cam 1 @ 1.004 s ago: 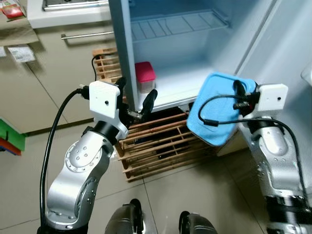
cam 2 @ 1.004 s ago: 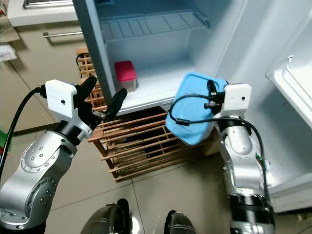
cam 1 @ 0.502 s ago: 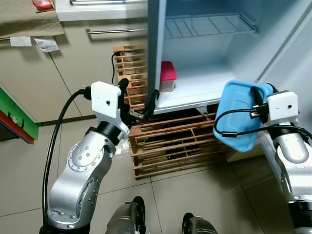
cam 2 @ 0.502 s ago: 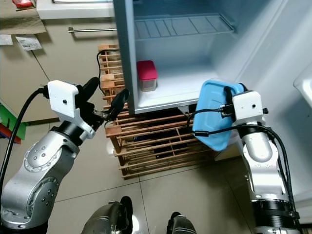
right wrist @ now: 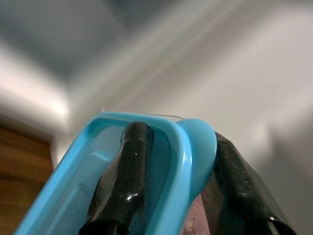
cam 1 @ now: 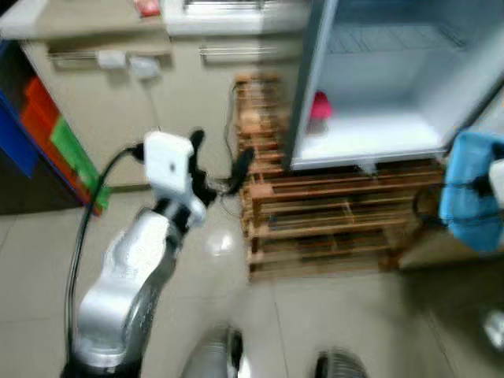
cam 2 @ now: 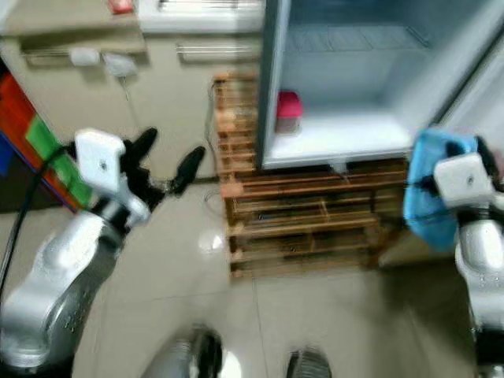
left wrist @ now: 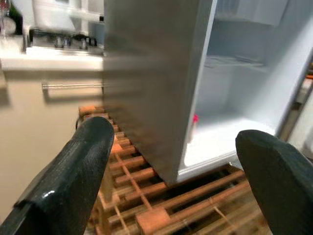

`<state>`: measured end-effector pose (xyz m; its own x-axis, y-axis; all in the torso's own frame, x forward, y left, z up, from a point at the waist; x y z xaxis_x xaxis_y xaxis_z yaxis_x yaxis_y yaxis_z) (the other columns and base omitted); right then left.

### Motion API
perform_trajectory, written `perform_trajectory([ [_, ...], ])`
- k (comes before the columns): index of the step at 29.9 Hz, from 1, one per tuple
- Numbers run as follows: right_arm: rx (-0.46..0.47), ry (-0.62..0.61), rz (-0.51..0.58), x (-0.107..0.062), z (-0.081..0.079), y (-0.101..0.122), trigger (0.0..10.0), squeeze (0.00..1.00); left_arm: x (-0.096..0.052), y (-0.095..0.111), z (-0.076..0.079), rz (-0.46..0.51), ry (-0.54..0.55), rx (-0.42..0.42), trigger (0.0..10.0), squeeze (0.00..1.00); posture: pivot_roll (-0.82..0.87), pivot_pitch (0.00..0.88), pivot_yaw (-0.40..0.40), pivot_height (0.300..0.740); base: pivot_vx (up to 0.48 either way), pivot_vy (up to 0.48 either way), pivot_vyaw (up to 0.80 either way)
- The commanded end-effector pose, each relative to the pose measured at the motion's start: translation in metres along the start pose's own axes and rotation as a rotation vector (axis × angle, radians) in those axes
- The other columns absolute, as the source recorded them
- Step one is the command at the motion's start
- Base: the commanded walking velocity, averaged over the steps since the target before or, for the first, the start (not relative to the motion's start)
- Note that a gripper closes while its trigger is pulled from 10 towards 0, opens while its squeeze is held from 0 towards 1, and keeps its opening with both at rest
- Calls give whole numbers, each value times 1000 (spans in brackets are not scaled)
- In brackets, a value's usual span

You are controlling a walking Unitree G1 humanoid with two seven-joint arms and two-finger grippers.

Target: Restocking fridge

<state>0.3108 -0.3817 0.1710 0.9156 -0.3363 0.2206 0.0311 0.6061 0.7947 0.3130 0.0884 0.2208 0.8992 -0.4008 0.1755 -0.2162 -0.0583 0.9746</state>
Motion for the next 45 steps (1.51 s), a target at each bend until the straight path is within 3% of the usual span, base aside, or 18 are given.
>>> perform_trajectory([
  [1,161,-20,103,12,-1,36,0,188,2,-3,4,-9,-10,-6,10000,0,-48,180,1,740,0,0,0],
  [4,506,40,81,7,-36,51,0,180,3,-9,2,-31,1,15,10000,0,-54,174,-1,740,0,0,0],
  [5,506,40,81,7,-36,51,0,180,3,-9,2,-31,1,15,10000,0,-54,174,-1,740,0,0,0],
  [6,697,64,53,1,-58,58,0,180,4,-11,2,-36,1,22,10000,0,-54,174,-1,740,0,0,0],
  [7,772,79,43,-4,-71,64,0,180,5,-13,2,-39,1,24,10000,0,-54,171,1,740,0,0,0],
  [10,892,107,28,-15,-93,77,0,180,6,-15,1,-47,4,24,10000,0,-54,171,1,740,0,0,0],
  [13,948,126,25,-22,-104,86,0,180,7,-19,0,-57,7,27,10000,0,-56,162,8,740,0,0,0],
  [16,948,128,38,-33,-108,95,0,184,5,-29,-4,-82,19,29,10000,0,-60,152,9,740,0,0,0],
  [17,896,128,60,-46,-106,105,0,184,2,-38,-7,-114,33,39,10000,0,-62,146,11,740,0,0,0],
  [19,879,130,65,-50,-106,108,0,184,1,-41,-8,-126,36,45,10000,0,-62,146,11,740,0,0,0],
  [20,831,149,89,-66,-104,120,0,192,-8,-46,-9,-154,37,60,10000,0,-76,131,16,740,0,0,0],
  [22,795,155,115,-82,-99,130,0,192,-18,-54,-11,-197,46,82,10000,0,-83,116,19,740,0,0,0],
  [25,746,149,145,-94,-90,139,0,188,-27,-60,-15,-234,71,121,10000,0,-90,102,20,740,0,0,0],
  [28,687,120,247,-94,-75,162,0,188,-20,-55,-20,-185,113,127,10000,0,-107,75,21,740,0,0,0],
  [31,670,120,271,-89,-76,166,0,188,-11,-51,-18,-149,123,103,10000,0,-114,63,24,740,0,-308,0],
  [35,661,115,222,-74,-86,152,0,184,8,-48,-13,-113,116,71,10000,0,-125,40,35,740,0,-464,0],
  [41,678,140,185,-67,-96,144,0,176,13,-55,-19,-124,137,50,10000,0,-123,36,38,740,41,-430,0],
  [45,697,202,125,-75,-114,130,0,176,12,-67,-32,-165,187,41,10000,0,-117,40,38,740,298,-293,0],
])
Point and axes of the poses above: a point about 5 cm out from each wrist's last joint towards the gripper, its own x axis pointing out of the wrist towards the gripper, its own y axis along the axis of the wrist's last joint, z = x × y, the point moved 6 cm from there along x, pointing out of the wrist towards the gripper, and after that the axes turned 10 degrees about x, right-handed, at the moved point
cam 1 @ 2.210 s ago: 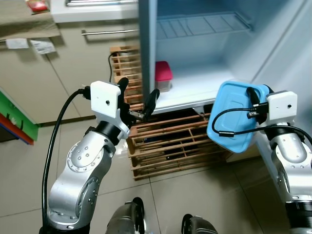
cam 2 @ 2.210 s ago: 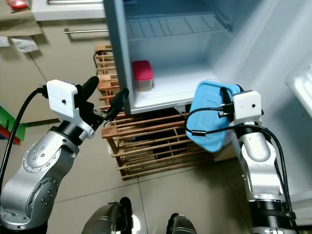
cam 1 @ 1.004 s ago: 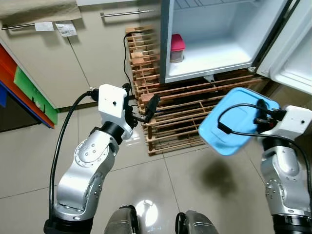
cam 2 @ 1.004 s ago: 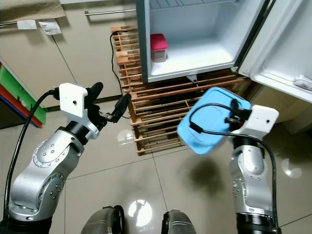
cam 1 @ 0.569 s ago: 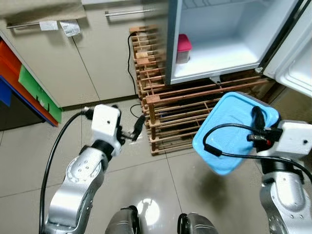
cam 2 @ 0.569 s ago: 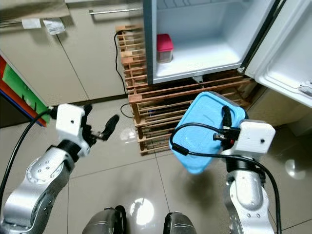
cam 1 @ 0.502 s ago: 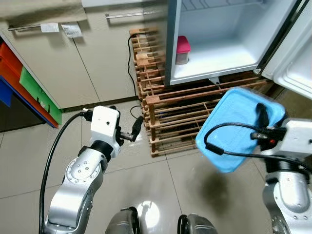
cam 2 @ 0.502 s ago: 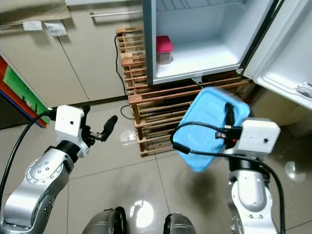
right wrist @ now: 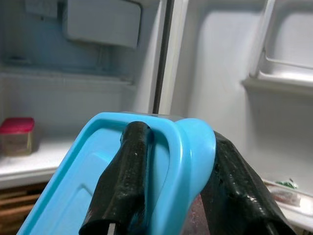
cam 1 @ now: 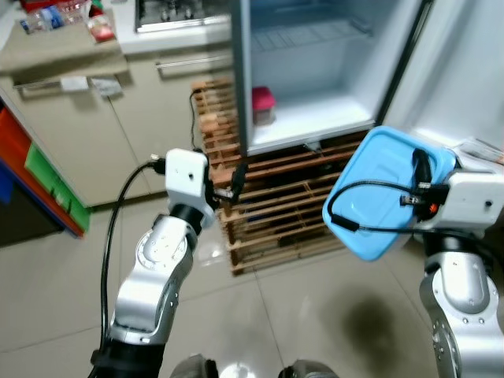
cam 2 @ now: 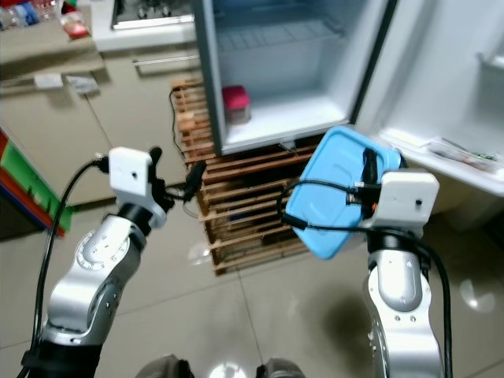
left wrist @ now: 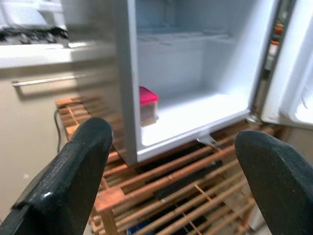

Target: Restocking fridge

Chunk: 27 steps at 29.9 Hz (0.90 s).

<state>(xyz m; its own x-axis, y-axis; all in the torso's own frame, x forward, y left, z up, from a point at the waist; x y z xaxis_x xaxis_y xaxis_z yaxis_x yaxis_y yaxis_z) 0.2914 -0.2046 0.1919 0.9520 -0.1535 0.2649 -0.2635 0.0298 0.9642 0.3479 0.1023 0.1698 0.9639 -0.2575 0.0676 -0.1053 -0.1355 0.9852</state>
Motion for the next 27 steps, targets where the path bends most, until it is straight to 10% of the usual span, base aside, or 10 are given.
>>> perform_trajectory([
  [1,22,50,2,-2,-11,-4,0,180,-1,-15,-16,-46,58,-2,10000,0,-117,40,38,740,0,0,0],
  [27,35,41,-40,1,-7,-30,0,173,10,-8,4,27,-61,49,10000,0,-123,43,49,740,37,0,0],
])
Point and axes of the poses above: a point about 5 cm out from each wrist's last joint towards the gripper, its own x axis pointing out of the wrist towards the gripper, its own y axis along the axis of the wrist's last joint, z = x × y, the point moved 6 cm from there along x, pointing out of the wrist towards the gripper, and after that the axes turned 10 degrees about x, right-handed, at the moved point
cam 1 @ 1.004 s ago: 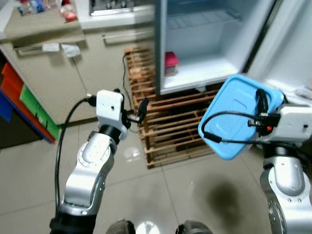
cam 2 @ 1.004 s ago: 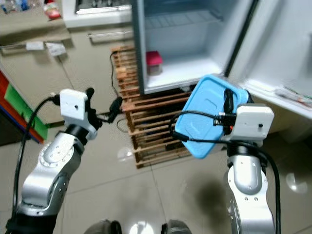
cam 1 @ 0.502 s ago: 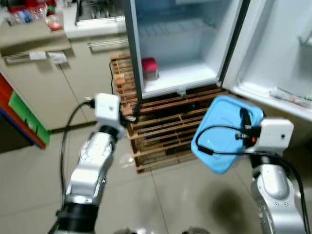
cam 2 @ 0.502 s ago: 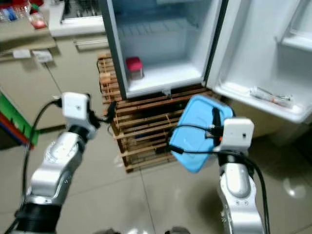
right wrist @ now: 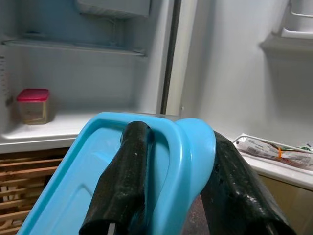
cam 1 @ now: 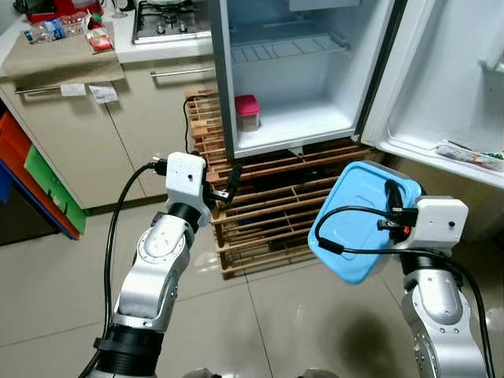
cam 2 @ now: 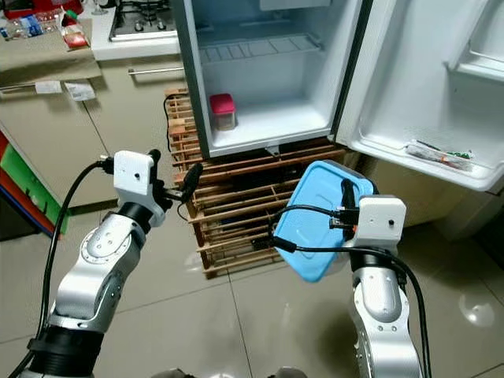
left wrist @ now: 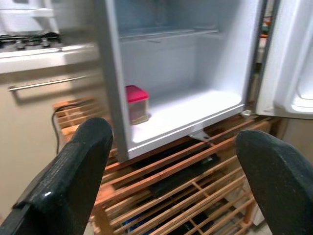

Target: Restocking fridge

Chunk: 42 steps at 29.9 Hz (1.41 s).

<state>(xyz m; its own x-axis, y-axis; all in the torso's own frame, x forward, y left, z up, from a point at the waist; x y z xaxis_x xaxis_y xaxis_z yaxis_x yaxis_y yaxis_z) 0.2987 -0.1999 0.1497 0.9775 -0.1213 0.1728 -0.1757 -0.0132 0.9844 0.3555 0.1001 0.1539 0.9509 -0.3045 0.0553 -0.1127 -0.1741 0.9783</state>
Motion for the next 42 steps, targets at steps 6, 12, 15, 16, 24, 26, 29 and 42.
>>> perform_trajectory([
  [6,-2,10,58,4,-3,11,0,173,3,12,5,52,-36,-1,10000,0,-123,43,49,740,480,0,0],
  [12,-6,9,56,5,-2,10,0,176,1,13,13,61,-67,-11,10000,0,-123,43,49,740,480,0,0],
  [15,-9,10,57,5,-2,9,0,173,1,16,14,77,-78,-20,10000,0,-123,43,49,740,480,0,0],
  [16,-10,10,57,6,-2,9,0,176,1,16,14,80,-81,-17,10000,0,-120,41,53,740,480,0,0],
  [24,-14,11,63,7,-2,9,0,176,1,20,18,97,-105,-21,10000,0,-119,38,53,740,480,0,0],
  [26,-15,11,63,8,-2,8,0,176,1,21,19,104,-115,-18,10000,0,-118,34,54,740,480,0,0],
  [29,-16,14,68,11,-2,9,0,180,1,23,21,113,-126,-18,10000,0,-118,34,54,740,480,0,0],
  [42,47,-106,92,50,18,20,0,184,-2,74,42,236,-275,-113,10000,0,-78,38,62,740,295,0,0],
])
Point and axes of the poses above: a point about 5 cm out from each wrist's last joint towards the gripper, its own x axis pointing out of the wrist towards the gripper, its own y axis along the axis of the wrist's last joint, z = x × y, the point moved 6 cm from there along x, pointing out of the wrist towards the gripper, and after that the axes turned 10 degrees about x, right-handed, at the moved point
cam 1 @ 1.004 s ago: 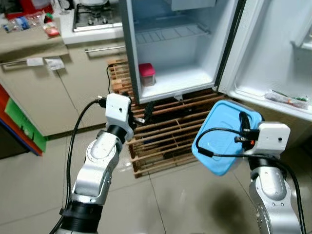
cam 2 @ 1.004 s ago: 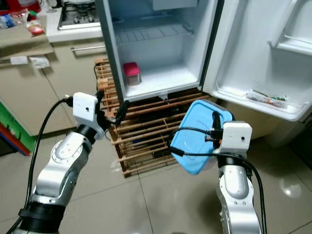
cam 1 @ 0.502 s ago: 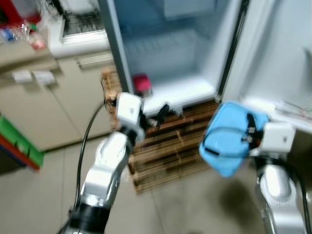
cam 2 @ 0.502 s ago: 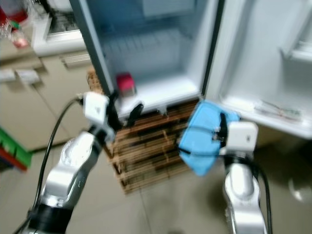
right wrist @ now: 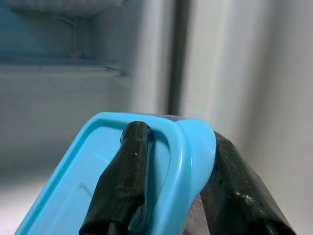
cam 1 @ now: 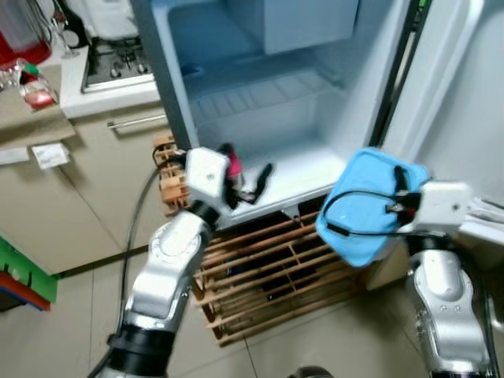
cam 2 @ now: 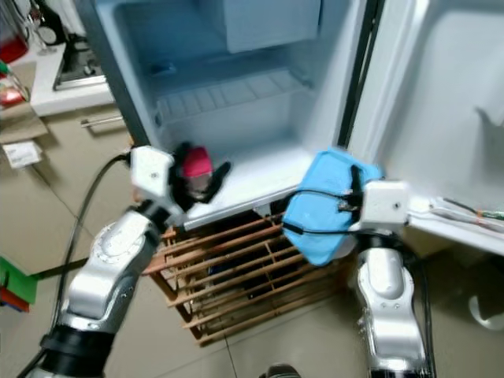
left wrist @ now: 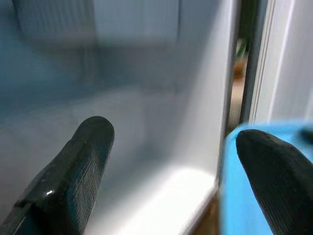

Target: Restocking fridge

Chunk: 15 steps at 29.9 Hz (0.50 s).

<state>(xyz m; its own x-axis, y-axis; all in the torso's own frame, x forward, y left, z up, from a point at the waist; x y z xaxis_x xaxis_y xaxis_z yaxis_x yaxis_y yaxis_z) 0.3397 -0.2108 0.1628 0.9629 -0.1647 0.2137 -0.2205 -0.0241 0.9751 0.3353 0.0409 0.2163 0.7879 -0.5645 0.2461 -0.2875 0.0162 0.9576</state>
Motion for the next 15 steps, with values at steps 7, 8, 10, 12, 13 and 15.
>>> perform_trajectory([
  [7,160,-133,24,37,28,14,0,184,-12,-1,13,-69,-124,-202,10000,0,-48,62,55,740,0,0,0],
  [8,190,-148,15,42,30,12,0,180,-13,-3,14,-80,-131,-214,10000,0,-48,65,55,740,0,0,0],
  [10,274,-192,-5,54,34,8,0,180,-15,-5,13,-99,-133,-247,10000,0,-50,74,57,740,0,0,0],
  [12,322,-213,-15,59,34,5,0,180,-16,-6,13,-107,-133,-258,10000,0,-50,74,57,740,0,0,0],
  [13,360,-230,-23,64,34,3,0,176,-19,-12,14,-128,-142,-246,10000,0,-47,79,54,740,0,0,0],
  [15,419,-262,-37,71,34,-2,0,184,-28,-22,16,-170,-159,-215,10000,0,-41,92,49,740,0,0,0],
])
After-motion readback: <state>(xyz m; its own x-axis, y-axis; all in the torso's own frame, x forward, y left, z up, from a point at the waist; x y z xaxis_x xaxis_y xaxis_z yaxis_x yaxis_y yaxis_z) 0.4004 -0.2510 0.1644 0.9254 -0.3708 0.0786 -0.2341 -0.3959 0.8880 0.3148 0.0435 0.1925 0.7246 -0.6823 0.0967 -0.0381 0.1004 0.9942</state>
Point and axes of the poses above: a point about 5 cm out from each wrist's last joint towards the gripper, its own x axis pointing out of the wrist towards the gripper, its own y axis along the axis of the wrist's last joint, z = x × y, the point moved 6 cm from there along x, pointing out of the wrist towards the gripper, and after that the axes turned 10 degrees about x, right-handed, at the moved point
